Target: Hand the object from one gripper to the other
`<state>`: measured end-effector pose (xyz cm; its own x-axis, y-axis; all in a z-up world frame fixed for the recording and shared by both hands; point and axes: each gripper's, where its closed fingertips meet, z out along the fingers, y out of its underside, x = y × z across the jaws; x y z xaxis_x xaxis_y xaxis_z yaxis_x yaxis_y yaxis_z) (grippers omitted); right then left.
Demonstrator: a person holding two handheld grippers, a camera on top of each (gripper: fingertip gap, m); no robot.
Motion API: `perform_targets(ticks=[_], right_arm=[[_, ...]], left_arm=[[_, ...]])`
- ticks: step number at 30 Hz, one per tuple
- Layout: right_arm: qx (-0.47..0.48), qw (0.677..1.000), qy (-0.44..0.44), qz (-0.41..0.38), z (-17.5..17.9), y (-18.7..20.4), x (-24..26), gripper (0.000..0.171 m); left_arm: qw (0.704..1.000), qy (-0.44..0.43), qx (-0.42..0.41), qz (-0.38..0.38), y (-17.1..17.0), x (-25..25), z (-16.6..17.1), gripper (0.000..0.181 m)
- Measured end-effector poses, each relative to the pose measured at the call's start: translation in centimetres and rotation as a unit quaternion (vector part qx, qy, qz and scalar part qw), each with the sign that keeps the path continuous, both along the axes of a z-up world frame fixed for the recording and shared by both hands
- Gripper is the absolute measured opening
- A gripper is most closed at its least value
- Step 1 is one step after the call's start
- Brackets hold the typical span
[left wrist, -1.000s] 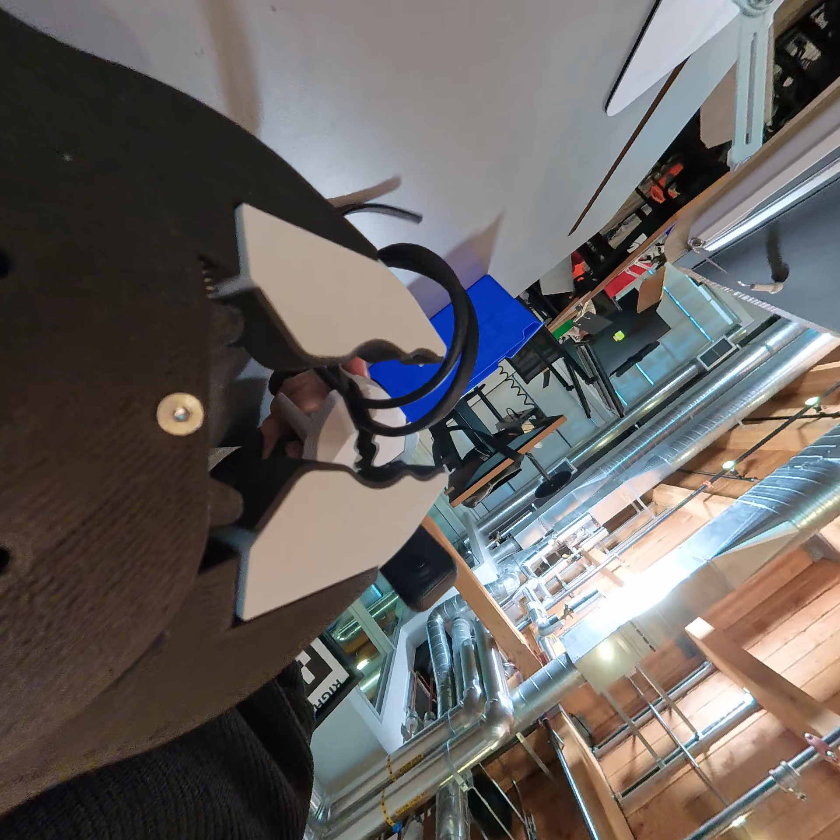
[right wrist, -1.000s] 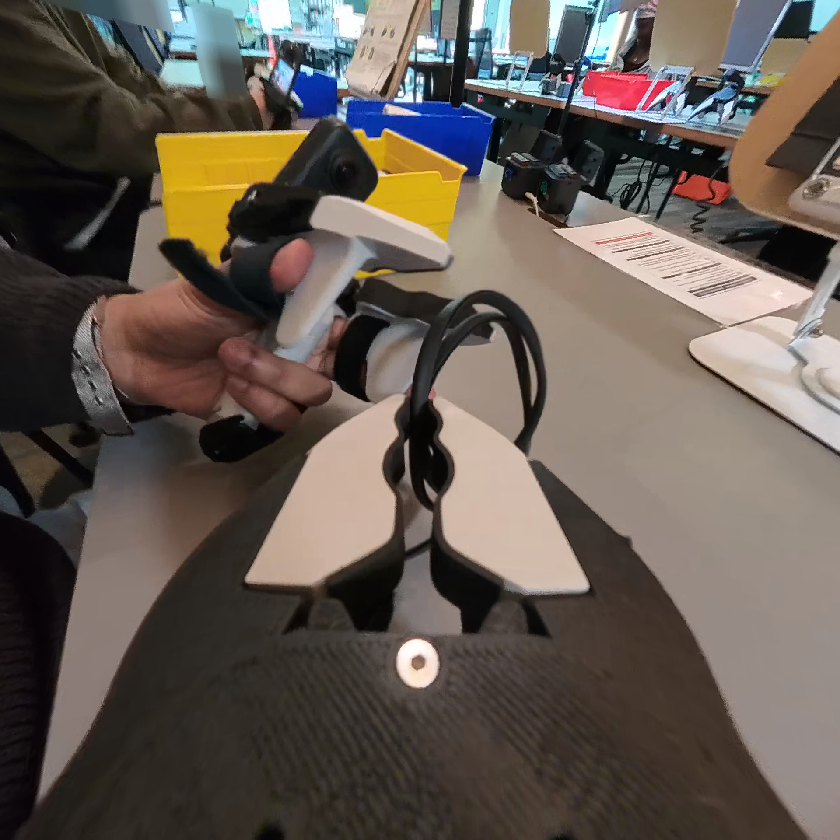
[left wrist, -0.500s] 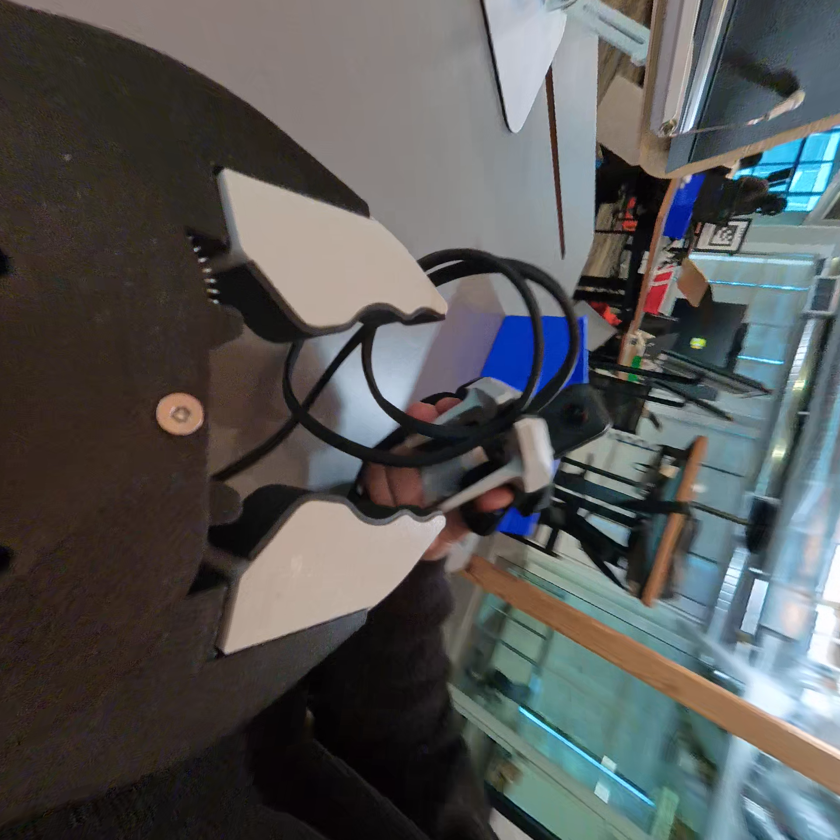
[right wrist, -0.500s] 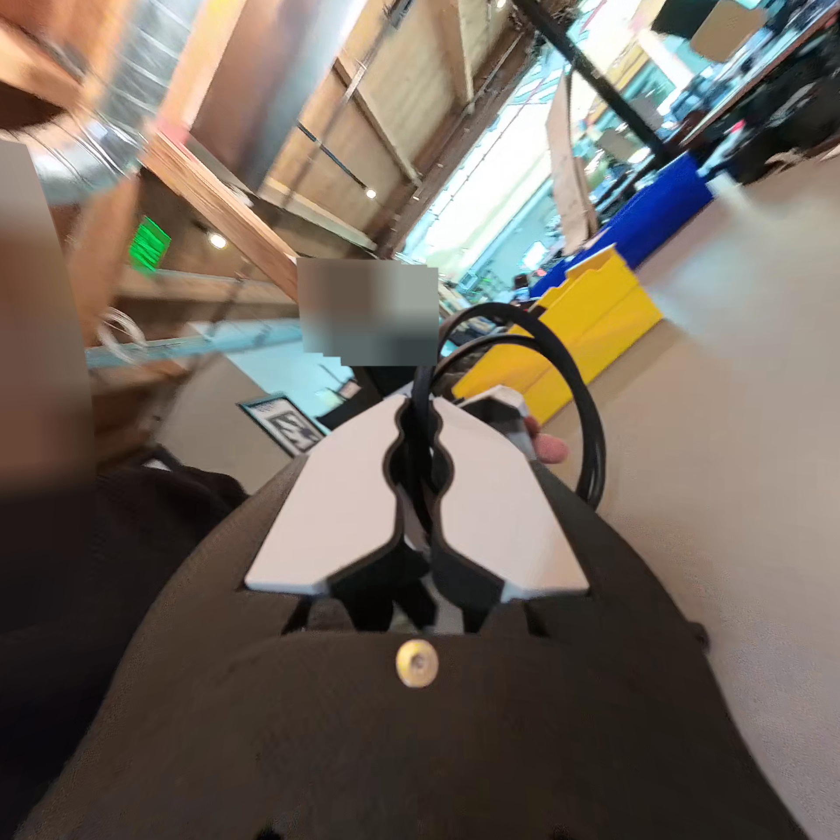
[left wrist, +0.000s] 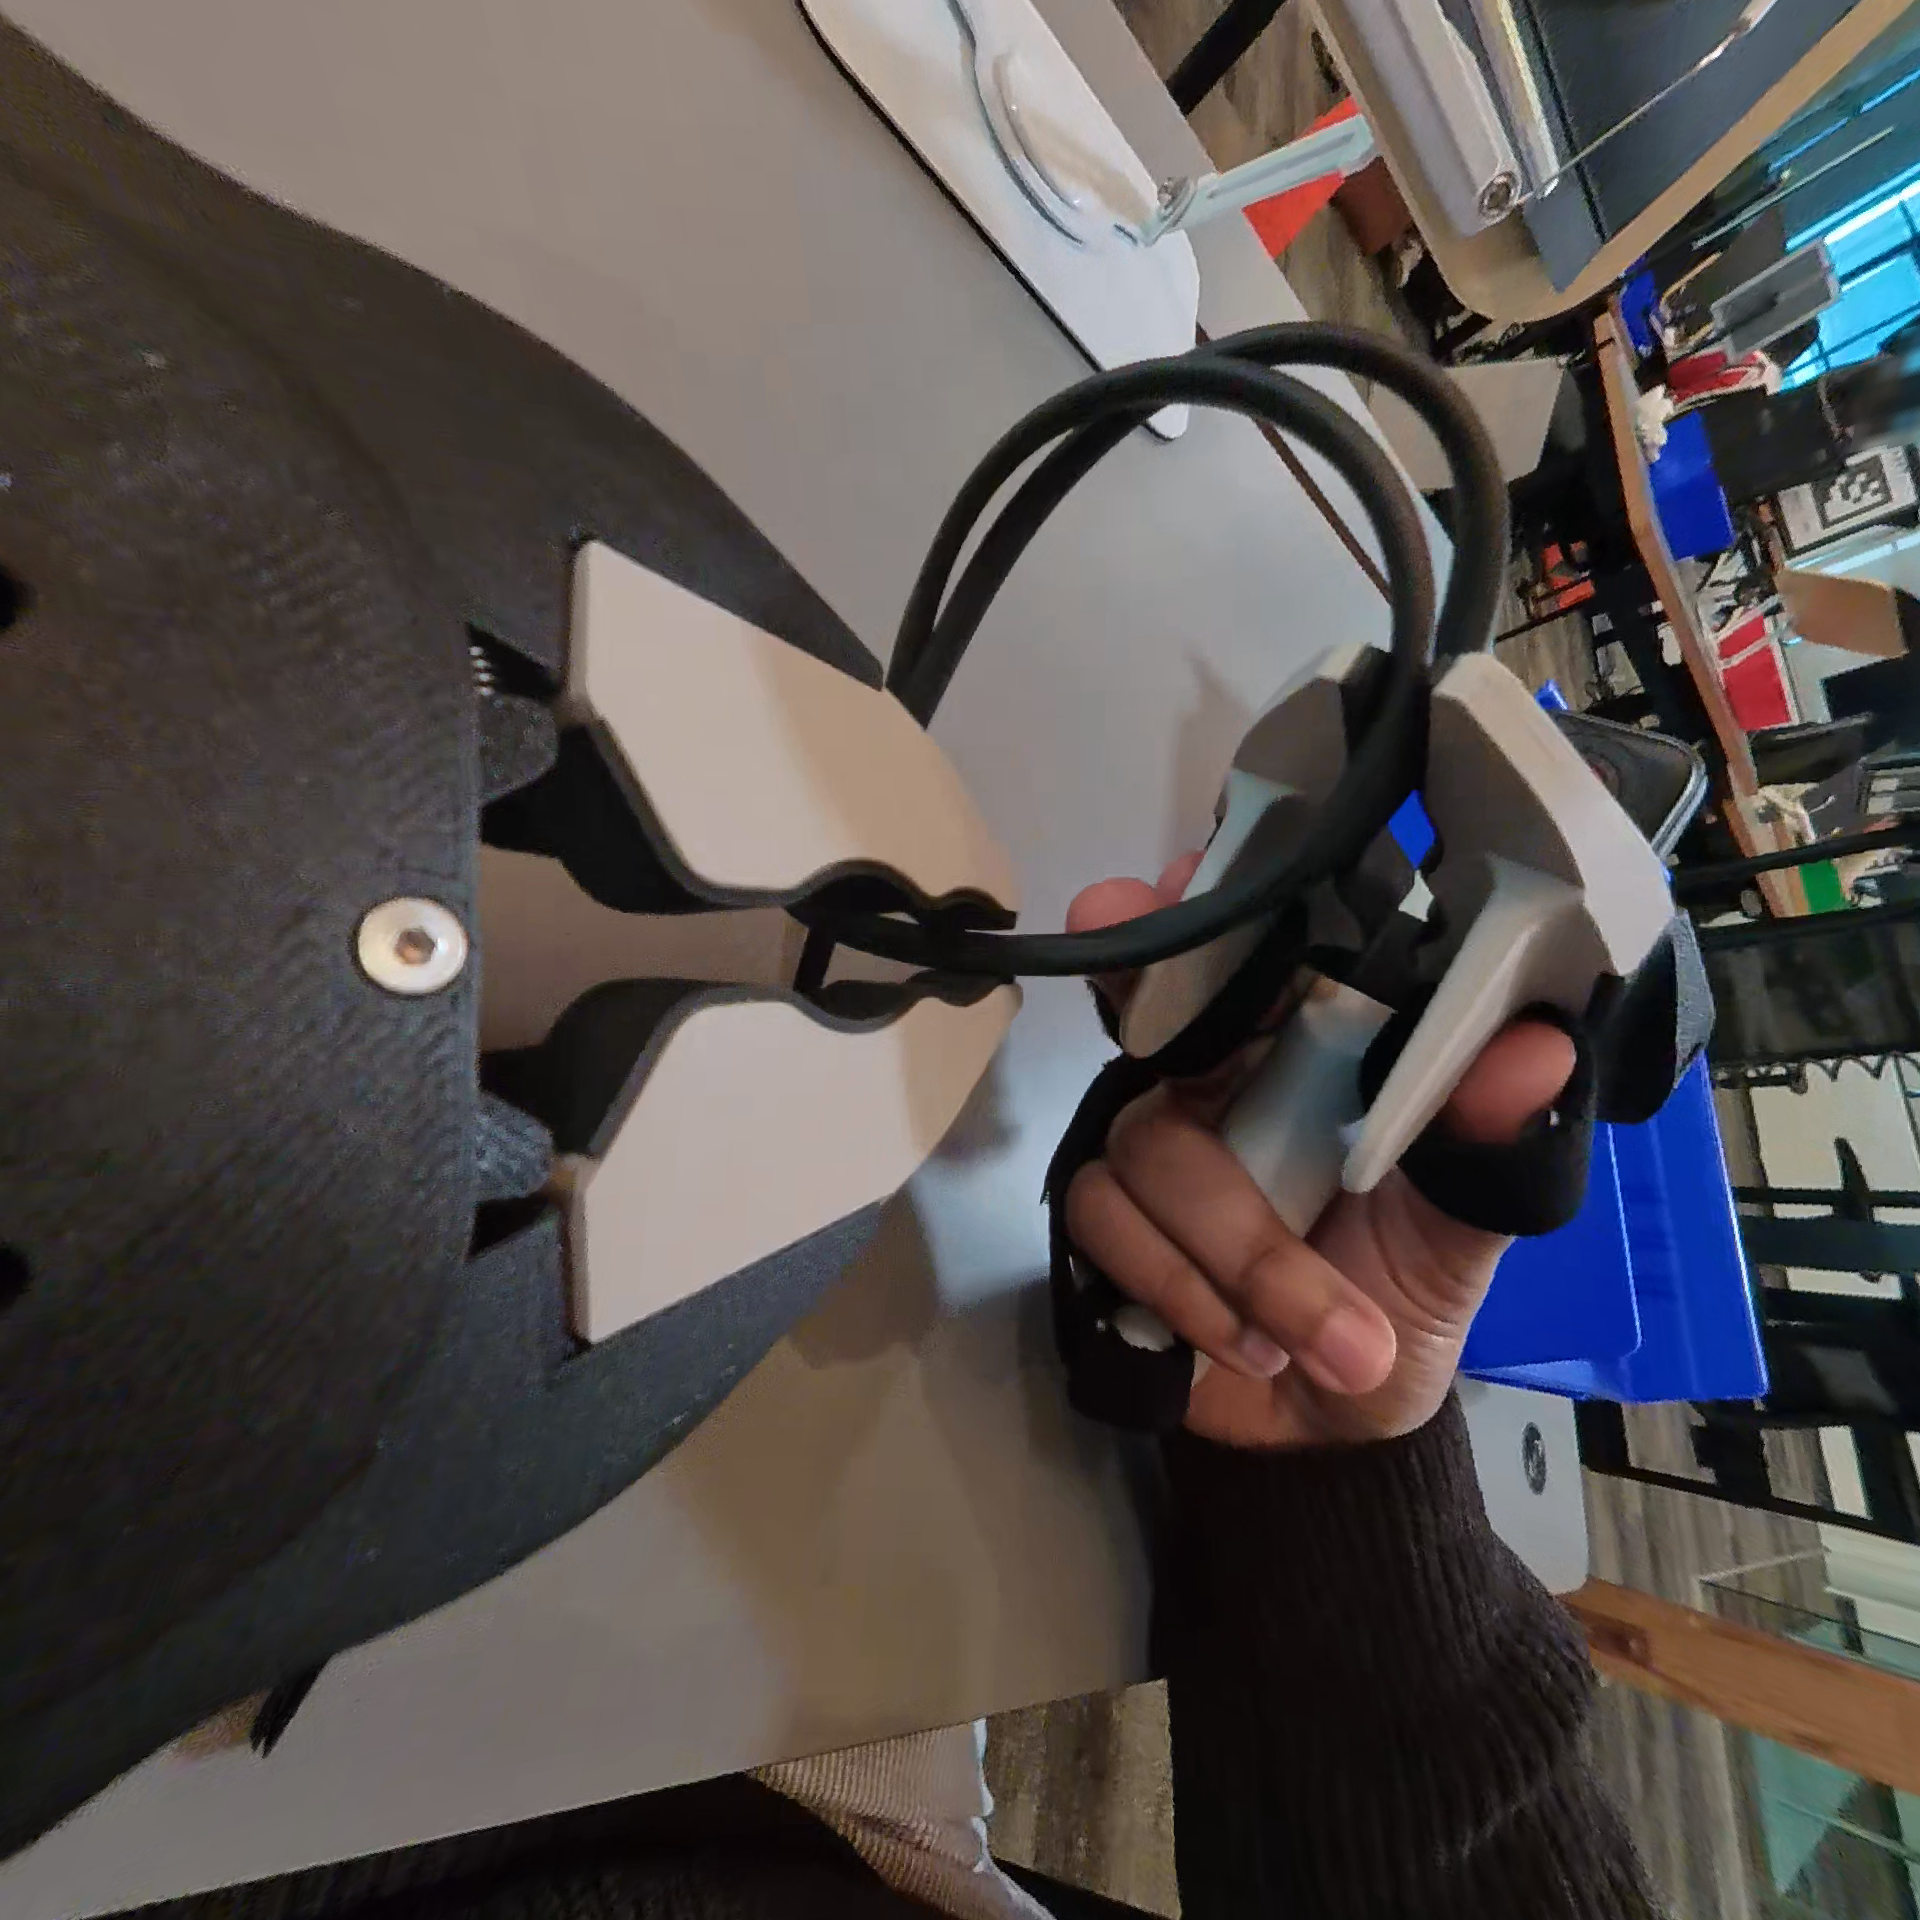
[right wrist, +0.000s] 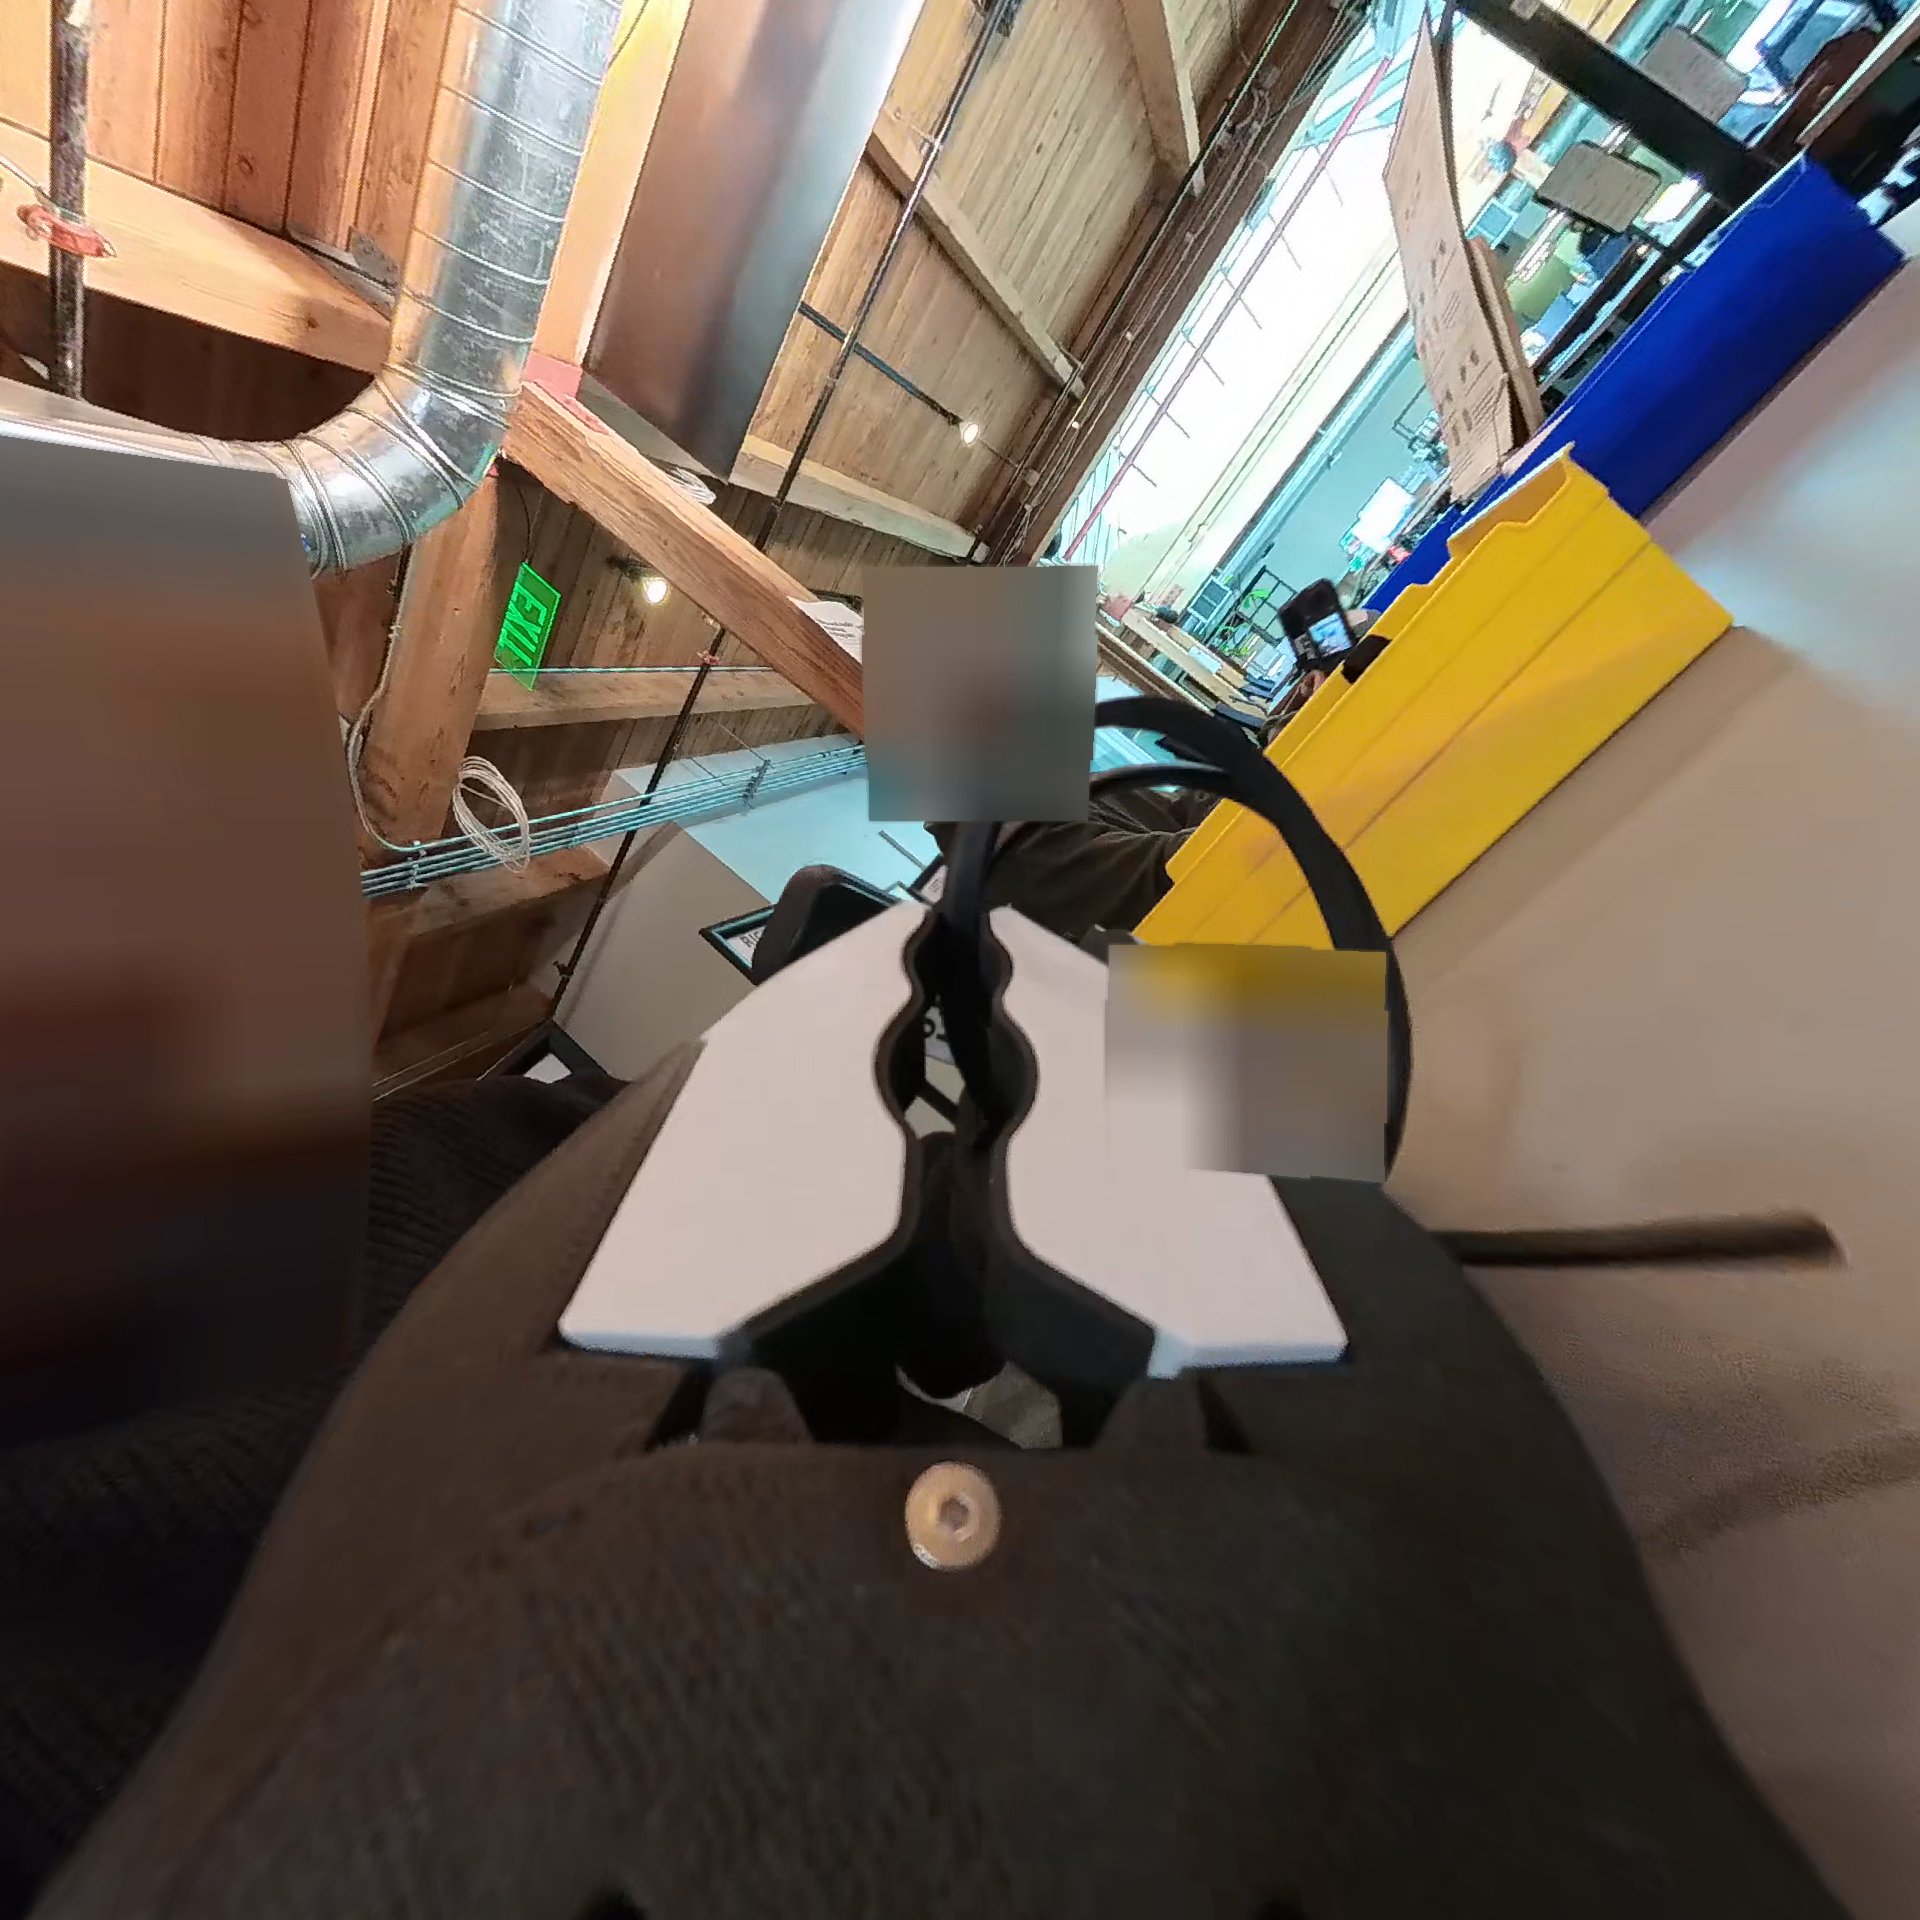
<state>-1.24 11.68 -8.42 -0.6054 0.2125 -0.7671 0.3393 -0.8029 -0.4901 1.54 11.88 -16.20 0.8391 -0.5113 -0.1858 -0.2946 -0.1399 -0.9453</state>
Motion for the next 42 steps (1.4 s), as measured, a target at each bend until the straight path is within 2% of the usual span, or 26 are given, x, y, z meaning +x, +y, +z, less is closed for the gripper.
perform_targets(ticks=[5, 9, 11, 18, 25, 31, 34, 39, 42], right_arm=[[-0.005, 1.000, -0.001, -0.025, -0.2, 0.9, -0.2, 0.010], [-0.007, 0.998, -0.002, -0.061, -0.3, 1.8, -0.5, 0.032], [-0.002, 0.997, -0.004, -0.077, -0.4, 2.2, -0.6, 0.040], [0.017, 0.994, -0.016, -0.107, -0.9, 2.8, -1.0, 0.053], [0.060, 0.988, -0.027, -0.142, -1.5, 3.1, -1.4, 0.063], [0.174, 0.970, -0.039, -0.167, -2.6, 2.1, -1.9, 0.067], [0.225, 0.959, -0.045, -0.164, -3.4, 1.3, -2.2, 0.067], [0.294, 0.941, -0.043, -0.162, -4.2, 0.3, -2.3, 0.064], [0.362, 0.916, -0.035, -0.167, -4.7, -0.3, -2.4, 0.061]], left_arm=[[1.000, -0.016, -0.006, -0.015, -0.2, 0.4, 0.4, 0.006], [0.999, -0.042, -0.002, -0.016, -0.3, 0.2, 1.1, 0.006], [0.998, -0.066, 0.000, -0.014, -0.3, -0.1, 1.6, 0.006], [0.981, -0.195, 0.017, 0.004, -0.3, -2.4, 4.1, 0.006], [0.927, -0.374, 0.021, 0.019, -0.5, -6.2, 6.1, 0.006], [0.854, -0.520, 0.028, 0.001, -0.9, -8.8, 7.2, 0.005], [0.831, -0.555, 0.030, -0.014, -1.1, -9.3, 7.6, 0.005], [0.816, -0.577, 0.023, -0.043, -1.3, -8.9, 7.9, 0.005], [0.807, -0.587, 0.015, -0.059, -1.4, -8.5, 7.9, 0.005]])
